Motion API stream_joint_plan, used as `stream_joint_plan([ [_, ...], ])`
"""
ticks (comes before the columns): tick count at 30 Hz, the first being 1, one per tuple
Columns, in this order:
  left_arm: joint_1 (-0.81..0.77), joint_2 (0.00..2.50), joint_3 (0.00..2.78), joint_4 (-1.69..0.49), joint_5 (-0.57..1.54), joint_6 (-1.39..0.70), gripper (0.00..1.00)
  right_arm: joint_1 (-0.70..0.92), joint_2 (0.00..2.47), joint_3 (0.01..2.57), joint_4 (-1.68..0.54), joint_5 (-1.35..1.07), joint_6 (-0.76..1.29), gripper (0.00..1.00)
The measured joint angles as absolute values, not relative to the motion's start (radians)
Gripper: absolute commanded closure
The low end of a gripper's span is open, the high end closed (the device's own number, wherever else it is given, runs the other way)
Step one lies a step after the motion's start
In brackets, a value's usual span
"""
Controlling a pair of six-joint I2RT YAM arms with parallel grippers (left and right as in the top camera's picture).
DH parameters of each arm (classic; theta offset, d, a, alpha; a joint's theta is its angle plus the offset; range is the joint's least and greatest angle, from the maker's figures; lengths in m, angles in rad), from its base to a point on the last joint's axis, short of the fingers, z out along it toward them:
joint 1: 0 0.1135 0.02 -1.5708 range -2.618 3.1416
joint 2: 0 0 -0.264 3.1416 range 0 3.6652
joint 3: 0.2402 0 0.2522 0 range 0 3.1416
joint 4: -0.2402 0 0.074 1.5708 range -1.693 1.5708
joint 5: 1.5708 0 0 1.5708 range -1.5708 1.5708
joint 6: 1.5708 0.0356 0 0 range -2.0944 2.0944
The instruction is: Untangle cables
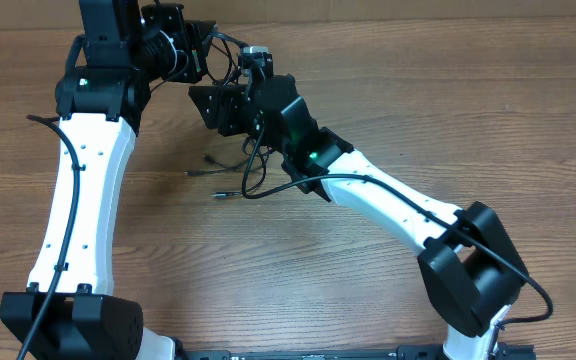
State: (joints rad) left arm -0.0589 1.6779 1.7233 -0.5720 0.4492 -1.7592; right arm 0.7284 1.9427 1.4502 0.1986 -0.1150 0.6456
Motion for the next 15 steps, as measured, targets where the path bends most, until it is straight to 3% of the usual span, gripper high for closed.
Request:
stream_joint_plan([
  [3,-0.059,1.678,1.723,-0.603,0.45,-1.759,0.96,0.728,1.959,1.45,0.214,-0.089,0.669,0.73],
  [5,-0.059,1.678,1.723,-0.62,0.45,-1.759,0.96,0.728,1.96,1.45,0.19,-0.08,0.677,0.96],
  [15,-0.059,1.679,1.723,-0.734,0.366,-1.689,0.96,0.728,1.959,1.457,-0.264,-0.199,0.608,0.96],
])
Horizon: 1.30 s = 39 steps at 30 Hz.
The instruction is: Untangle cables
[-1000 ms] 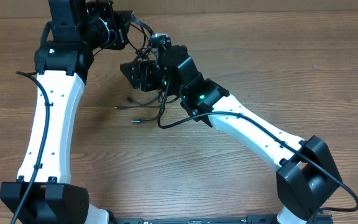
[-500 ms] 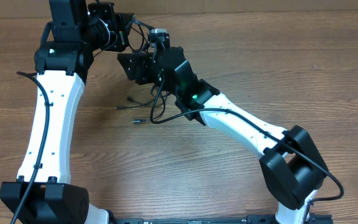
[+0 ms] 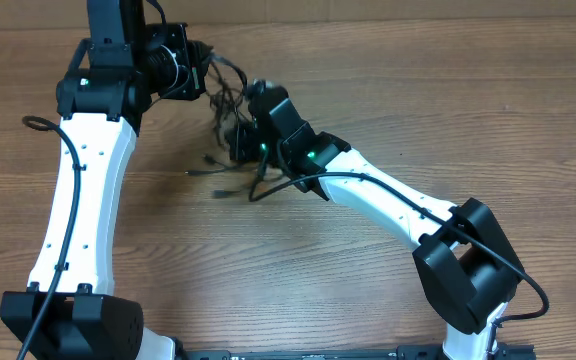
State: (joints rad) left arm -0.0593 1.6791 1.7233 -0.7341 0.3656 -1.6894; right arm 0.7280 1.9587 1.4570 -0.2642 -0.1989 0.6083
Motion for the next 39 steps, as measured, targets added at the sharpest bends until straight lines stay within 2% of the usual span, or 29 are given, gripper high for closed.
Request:
stream_joint_plan([
  [8,-0.011,1.68,1.723,-0.761,0.214,-1.569,0.96,0.71,1.775,1.46,-0.815,-0.313,0.331,0.96],
  [11,0.007,1.68,1.723,-0.773,0.205,-1.548,0.96,0.667,1.69,1.464,-0.946,-0.285,0.255,0.96],
  [15,0.008,1.68,1.723,-0.784,0.216,-1.537,0.96,0.57,1.669,1.477,-1.053,-0.219,0.219,0.96],
  [17,0.014,1.68,1.723,-0.764,0.202,-1.533,0.96,0.472,1.669,1.472,-1.139,-0.141,0.258,0.96],
  [21,0.032,1.681,1.723,-0.764,0.175,-1.518,0.96,0.308,1.669,1.472,-1.165,-0.056,0.362,0.96],
  [25,0.033,1.682,1.723,-0.763,0.172,-1.498,0.96,0.192,1.669,1.471,-1.087,-0.216,0.326,0.95],
  [26,0.033,1.682,1.723,-0.756,0.177,-1.481,0.96,0.184,1.669,1.471,-1.071,-0.265,0.302,0.91],
  [28,0.03,1.684,1.723,-0.695,0.21,-1.399,0.96,0.182,1.669,1.471,-1.023,-0.407,0.218,0.71],
  [31,0.019,1.685,1.723,-0.544,0.323,-1.2,0.96,0.198,1.669,1.471,-0.949,-0.603,0.117,0.51],
  [35,0.0,1.685,1.723,-0.444,0.562,-0.949,0.96,0.205,1.669,1.472,-0.899,-0.744,0.052,0.36],
  [39,-0.005,1.685,1.723,-0.394,0.743,-0.854,0.96,0.207,1.669,1.503,-0.886,-0.856,-0.042,0.11],
])
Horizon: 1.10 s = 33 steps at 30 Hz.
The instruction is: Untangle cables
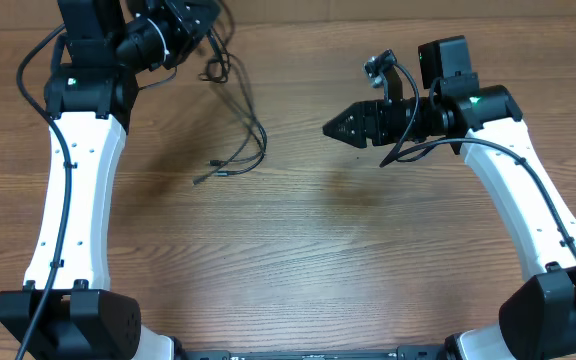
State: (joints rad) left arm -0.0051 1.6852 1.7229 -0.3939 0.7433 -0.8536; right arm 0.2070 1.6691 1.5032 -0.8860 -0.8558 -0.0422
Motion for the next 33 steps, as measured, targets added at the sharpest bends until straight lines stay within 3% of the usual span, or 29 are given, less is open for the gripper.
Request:
stream_joint_plan([
  [1,-0.005,1.685,1.723,-0.354,0.797,-0.853,0.96,0.213,1.669,1.528,-0.859,-0.886,-0.061,0.0],
  [7,-0.006,1.685,1.748,-0.277,0.939,-0.986,0.96,0.3,1.669,1.571,-0.595,-0.939,-0.123,0.0],
  [16,-0.085,1.686,1.753,-0.438,1.004,-1.113,0.96,0.415,1.669,1.573,-0.356,-0.908,-0.107,0.0],
  [19,-0.122,1.686,1.753,-0.46,1.007,-1.124,0.96,0.448,1.671,1.573,-0.34,-0.901,-0.096,0.09],
  [20,-0.133,1.686,1.753,-0.461,1.007,-1.127,0.96,0.458,1.674,1.573,-0.338,-0.901,-0.091,0.18],
  [22,-0.149,1.686,1.753,-0.461,1.007,-1.131,0.96,0.478,1.687,1.573,-0.336,-0.901,-0.074,0.5],
  [23,-0.151,1.686,1.753,-0.461,1.006,-1.133,0.96,0.485,1.695,1.573,-0.336,-0.899,-0.064,0.71],
  [24,-0.151,1.686,1.753,-0.461,1.005,-1.135,0.96,0.494,1.708,1.573,-0.346,-0.9,-0.051,0.79],
  [28,-0.107,1.688,1.753,-0.449,0.962,-1.15,0.96,0.497,1.722,1.573,-0.415,-0.879,0.02,0.96],
  [33,0.017,1.688,1.753,-0.425,0.898,-1.162,0.96,0.497,1.723,1.579,-0.57,-0.769,0.128,0.96],
])
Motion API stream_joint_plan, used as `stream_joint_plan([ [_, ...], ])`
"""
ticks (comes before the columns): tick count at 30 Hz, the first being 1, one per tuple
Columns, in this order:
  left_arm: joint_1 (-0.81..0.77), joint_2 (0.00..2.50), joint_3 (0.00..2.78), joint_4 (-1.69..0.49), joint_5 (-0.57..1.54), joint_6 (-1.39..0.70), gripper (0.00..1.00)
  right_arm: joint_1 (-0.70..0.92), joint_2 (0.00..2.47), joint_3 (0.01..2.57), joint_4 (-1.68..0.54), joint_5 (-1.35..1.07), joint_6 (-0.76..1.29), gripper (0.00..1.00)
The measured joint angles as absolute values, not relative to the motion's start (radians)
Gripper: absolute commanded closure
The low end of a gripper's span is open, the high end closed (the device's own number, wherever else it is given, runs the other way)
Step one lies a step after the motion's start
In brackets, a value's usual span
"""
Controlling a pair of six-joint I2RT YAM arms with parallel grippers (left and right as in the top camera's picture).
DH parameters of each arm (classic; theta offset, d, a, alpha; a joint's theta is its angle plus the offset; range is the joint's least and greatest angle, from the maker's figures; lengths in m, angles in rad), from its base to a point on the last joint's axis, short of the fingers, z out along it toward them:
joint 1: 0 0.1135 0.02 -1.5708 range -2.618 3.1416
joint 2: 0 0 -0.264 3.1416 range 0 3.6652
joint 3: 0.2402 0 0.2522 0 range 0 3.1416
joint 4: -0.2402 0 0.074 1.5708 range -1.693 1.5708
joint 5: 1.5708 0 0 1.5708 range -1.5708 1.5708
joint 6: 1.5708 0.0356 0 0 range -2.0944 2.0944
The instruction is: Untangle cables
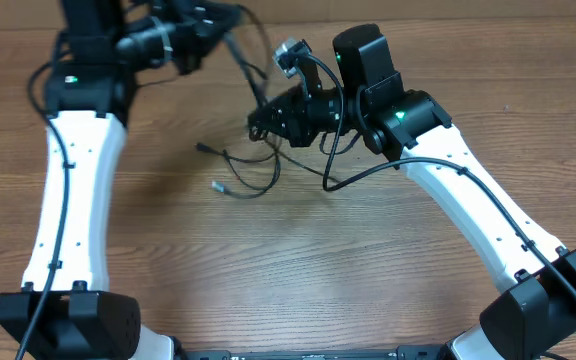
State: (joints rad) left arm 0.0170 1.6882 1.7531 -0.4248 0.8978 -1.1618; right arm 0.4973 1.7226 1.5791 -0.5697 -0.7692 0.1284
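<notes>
Thin black cables point(252, 172) lie looped on the wooden table, with two plug ends point(204, 148) pointing left. One strand point(251, 78) rises from the loops to my left gripper point(206, 18), which is blurred at the top edge and shut on the cables' upper part. My right gripper point(258, 122) reaches in from the right, its tips right at the hanging strand above the loops. Whether its jaws are around the strand is hidden by the dark fingers.
The right arm's own black cable point(340, 172) hangs in a loop under its wrist, just right of the tangle. Both white arm links cross the table point(298, 280) at left and right, with their bases at the front edge.
My right gripper has moved left from mid-table to the hanging strand. The left gripper has shifted slightly right, and the loops with their plug ends now lie further right on the table.
Both grippers were first close together at the tangle near the back left. Then the right gripper was inside the bundle. Later it stood far to the right, apart, while the left held the cables dangling. Now the right gripper is back at the strand.
</notes>
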Motion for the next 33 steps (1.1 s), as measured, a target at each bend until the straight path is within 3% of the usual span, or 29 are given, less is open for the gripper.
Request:
stream_joint_plan([
  [9,0.209,1.689,1.753,-0.419,0.84,-1.079,0.95,0.46,1.646,1.597,-0.82,-0.422,0.241,0.96],
  [16,0.2,1.689,1.755,-0.514,0.832,-0.922,0.96,0.448,1.521,1.66,-0.885,-0.245,0.277,0.96],
  [17,0.194,1.689,1.755,-0.519,0.833,-0.906,0.96,0.448,1.5,1.669,-0.895,-0.228,0.281,0.75],
  [18,0.162,1.688,1.755,-0.528,0.833,-0.861,0.96,0.448,1.489,1.67,-0.901,-0.217,0.284,0.68],
  [20,0.121,1.689,1.755,-0.532,0.833,-0.814,0.9,0.442,1.489,1.67,-0.92,-0.207,0.284,0.41],
  [24,-0.041,1.689,1.757,-0.634,0.784,-0.65,0.68,0.379,1.496,1.67,-0.953,-0.197,0.29,0.25],
  [29,-0.28,1.689,1.757,-0.786,0.5,-0.437,0.48,0.24,1.496,1.67,-1.022,-0.199,0.307,0.21],
  [33,-0.371,1.689,1.757,-0.833,0.3,-0.327,0.34,0.17,1.496,1.67,-1.061,-0.205,0.312,0.14],
])
